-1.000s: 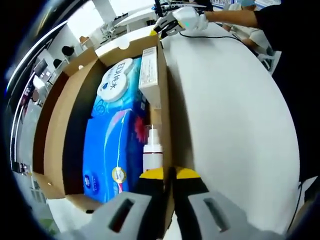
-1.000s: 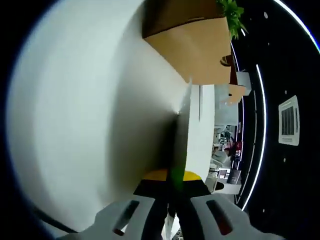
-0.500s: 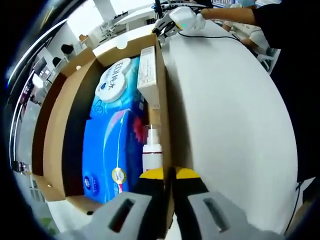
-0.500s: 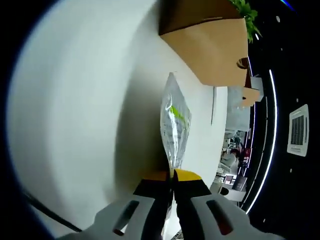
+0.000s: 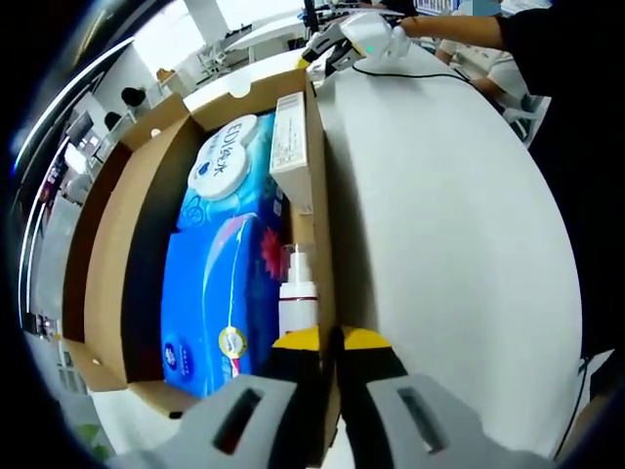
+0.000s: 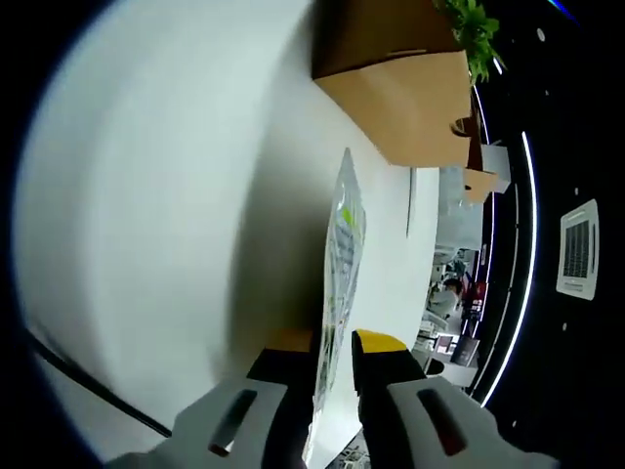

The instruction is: Operate the shoe box by opening the lid, removing the specified soft item, and placing it in the target area until the item is outside and the box remains undamaged.

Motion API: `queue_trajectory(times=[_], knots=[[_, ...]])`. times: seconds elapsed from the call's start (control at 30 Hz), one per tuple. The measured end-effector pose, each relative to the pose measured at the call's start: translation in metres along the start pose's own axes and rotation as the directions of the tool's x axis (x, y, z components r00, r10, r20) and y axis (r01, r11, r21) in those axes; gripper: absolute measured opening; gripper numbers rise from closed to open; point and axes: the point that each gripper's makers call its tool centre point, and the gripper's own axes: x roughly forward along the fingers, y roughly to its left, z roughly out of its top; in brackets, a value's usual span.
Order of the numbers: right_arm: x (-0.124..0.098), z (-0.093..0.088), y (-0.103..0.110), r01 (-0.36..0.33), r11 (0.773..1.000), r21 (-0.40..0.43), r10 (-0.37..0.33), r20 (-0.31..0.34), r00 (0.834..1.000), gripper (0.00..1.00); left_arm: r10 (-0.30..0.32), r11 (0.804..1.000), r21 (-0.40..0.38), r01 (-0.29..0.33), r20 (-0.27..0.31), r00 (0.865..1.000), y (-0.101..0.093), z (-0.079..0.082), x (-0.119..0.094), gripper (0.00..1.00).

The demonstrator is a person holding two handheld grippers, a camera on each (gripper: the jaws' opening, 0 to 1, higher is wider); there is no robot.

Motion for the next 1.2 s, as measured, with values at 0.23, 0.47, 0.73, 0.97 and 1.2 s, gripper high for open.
queue_trajectory(times=[0.23,0.47,0.73,0.97,1.2], knots=[[0.004,-0.001,-0.003,0.000,1.000,0.021,0.000,0.018,1.000,0.02,0.004,1.000,-0.001,-0.004,-0.006,1.000,0.000,0.000,0.000,0.03],[0.014,0.010,-0.006,-0.061,0.998,0.023,0.059,0.051,0.997,0.05,-0.003,1.000,-0.004,0.003,-0.015,1.000,-0.003,-0.002,-0.001,0.03],[0.002,0.006,0.003,-0.080,0.996,0.036,0.077,0.056,0.995,0.16,-0.005,1.000,-0.007,0.005,-0.016,1.000,-0.002,-0.002,-0.001,0.03],[-0.007,0.003,0.010,-0.053,0.998,0.036,0.051,0.046,0.998,0.19,-0.009,1.000,-0.002,0.009,-0.015,1.000,-0.003,-0.002,-0.001,0.03],[-0.015,0.007,0.010,-0.056,0.998,0.019,0.055,0.048,0.997,0.22,-0.005,1.000,-0.004,0.005,-0.016,1.000,-0.003,-0.003,-0.001,0.03]])
